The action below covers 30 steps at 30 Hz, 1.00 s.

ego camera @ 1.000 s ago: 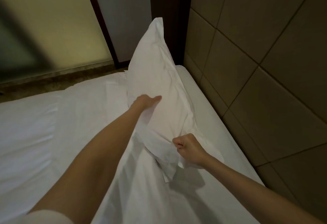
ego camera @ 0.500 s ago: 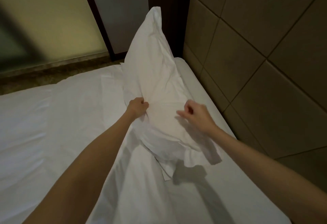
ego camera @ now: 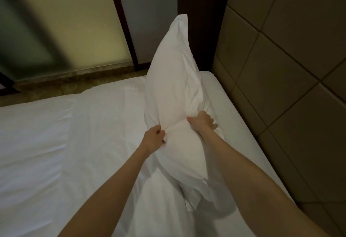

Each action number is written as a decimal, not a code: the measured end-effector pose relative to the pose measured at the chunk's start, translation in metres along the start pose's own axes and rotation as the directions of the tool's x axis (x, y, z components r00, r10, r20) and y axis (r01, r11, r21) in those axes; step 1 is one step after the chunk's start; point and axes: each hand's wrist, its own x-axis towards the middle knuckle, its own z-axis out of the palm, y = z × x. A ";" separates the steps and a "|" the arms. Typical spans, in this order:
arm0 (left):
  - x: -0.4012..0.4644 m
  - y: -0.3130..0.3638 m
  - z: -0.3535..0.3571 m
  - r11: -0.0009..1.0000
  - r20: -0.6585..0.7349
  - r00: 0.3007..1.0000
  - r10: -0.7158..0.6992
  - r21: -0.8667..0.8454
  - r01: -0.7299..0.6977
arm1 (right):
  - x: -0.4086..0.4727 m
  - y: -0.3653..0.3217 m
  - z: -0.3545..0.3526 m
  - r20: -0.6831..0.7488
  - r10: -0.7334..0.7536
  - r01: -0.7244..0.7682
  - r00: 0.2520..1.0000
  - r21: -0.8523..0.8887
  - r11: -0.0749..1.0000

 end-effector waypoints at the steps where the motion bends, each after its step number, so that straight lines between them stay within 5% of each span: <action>1: -0.002 -0.002 0.001 1.000 -0.014 1.000 -0.008 -0.014 0.008 | -0.002 0.000 0.006 -0.028 -0.064 0.066 0.998 0.070 0.995; 4: -0.001 0.004 0.006 0.999 -0.122 0.992 0.029 -0.010 -0.031 | 0.000 -0.016 -0.007 -0.130 -0.125 0.170 0.984 0.437 0.883; 7: 0.007 0.036 0.012 0.987 -0.179 0.984 0.006 -0.160 -0.035 | 0.016 -0.047 -0.055 -0.300 -0.111 0.275 0.947 0.586 0.762; 11: 0.024 0.076 0.011 0.887 -0.183 0.980 -0.077 -0.461 -0.016 | 0.027 -0.074 -0.113 -0.411 -0.164 0.413 0.897 0.641 0.647; 17: 0.030 0.125 0.025 0.894 -0.052 0.989 0.138 -0.423 -0.147 | 0.025 -0.115 -0.170 -0.488 -0.245 0.544 0.838 0.713 0.443; 25: 0.054 0.197 0.063 0.867 0.101 0.927 0.362 -0.402 -0.294 | 0.035 -0.101 -0.250 -0.564 -0.092 0.571 0.821 0.811 0.126; 27: 0.062 0.201 0.075 0.888 0.160 0.917 0.365 -0.356 -0.291 | 0.045 -0.080 -0.263 -0.590 -0.103 0.597 0.801 0.770 0.225; 30: 0.065 0.187 0.103 0.946 0.314 0.901 0.300 -0.222 -0.237 | 0.062 -0.038 -0.272 -0.495 -0.192 0.469 0.847 0.528 0.708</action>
